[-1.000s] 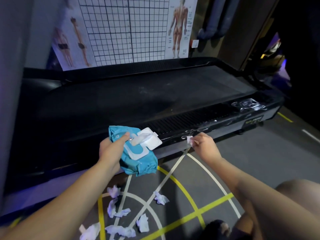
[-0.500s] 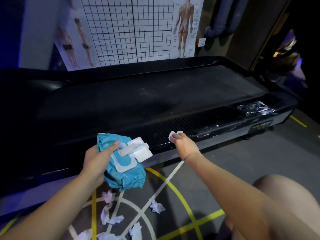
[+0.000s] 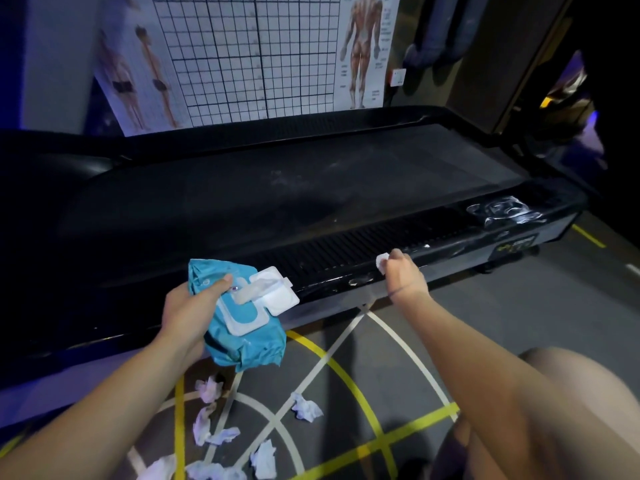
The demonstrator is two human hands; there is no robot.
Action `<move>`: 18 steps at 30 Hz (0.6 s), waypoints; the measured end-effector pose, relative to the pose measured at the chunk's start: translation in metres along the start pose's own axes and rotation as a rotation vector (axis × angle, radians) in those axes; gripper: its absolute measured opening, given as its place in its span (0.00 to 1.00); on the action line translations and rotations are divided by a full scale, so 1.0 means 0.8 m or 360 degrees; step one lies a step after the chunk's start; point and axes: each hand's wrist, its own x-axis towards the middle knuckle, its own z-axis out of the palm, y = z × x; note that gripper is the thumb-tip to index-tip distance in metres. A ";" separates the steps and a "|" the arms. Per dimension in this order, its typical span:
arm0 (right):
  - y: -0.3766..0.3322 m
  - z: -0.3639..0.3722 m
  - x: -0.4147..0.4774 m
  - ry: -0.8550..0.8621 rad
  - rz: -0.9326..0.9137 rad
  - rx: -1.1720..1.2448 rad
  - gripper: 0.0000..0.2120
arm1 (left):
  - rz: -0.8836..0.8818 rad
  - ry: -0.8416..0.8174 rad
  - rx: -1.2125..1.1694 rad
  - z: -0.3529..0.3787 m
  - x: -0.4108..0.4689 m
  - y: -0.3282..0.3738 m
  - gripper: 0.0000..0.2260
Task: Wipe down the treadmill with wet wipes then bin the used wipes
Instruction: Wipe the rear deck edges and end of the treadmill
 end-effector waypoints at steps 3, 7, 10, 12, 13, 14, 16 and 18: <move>-0.002 -0.002 -0.008 0.0047 0.0199 0.0097 0.17 | 0.0008 0.0003 0.0014 -0.006 -0.004 0.002 0.08; -0.047 0.012 -0.028 0.0208 0.0441 0.0510 0.17 | 0.0034 0.0015 0.0012 -0.024 -0.005 0.012 0.08; -0.091 0.032 -0.044 0.0154 0.0721 0.0999 0.10 | 0.0066 0.0025 -0.0005 -0.042 -0.006 0.020 0.09; -0.113 0.043 -0.050 0.0082 0.0901 0.1262 0.11 | 0.0085 0.0025 -0.0017 -0.055 -0.009 0.027 0.09; -0.123 0.044 -0.056 0.0071 0.0987 0.1332 0.12 | 0.0086 0.0028 -0.0017 -0.061 -0.011 0.030 0.09; -0.130 0.048 -0.057 0.0070 0.1045 0.1401 0.12 | 0.0089 0.0033 -0.0010 -0.068 -0.013 0.032 0.09; -0.145 0.048 -0.064 -0.0083 0.1135 0.1572 0.09 | 0.0109 0.0050 0.0007 -0.084 -0.014 0.034 0.07; -0.158 0.059 -0.070 -0.0237 0.1084 0.1869 0.04 | 0.0123 0.0073 0.0050 -0.098 -0.013 0.033 0.08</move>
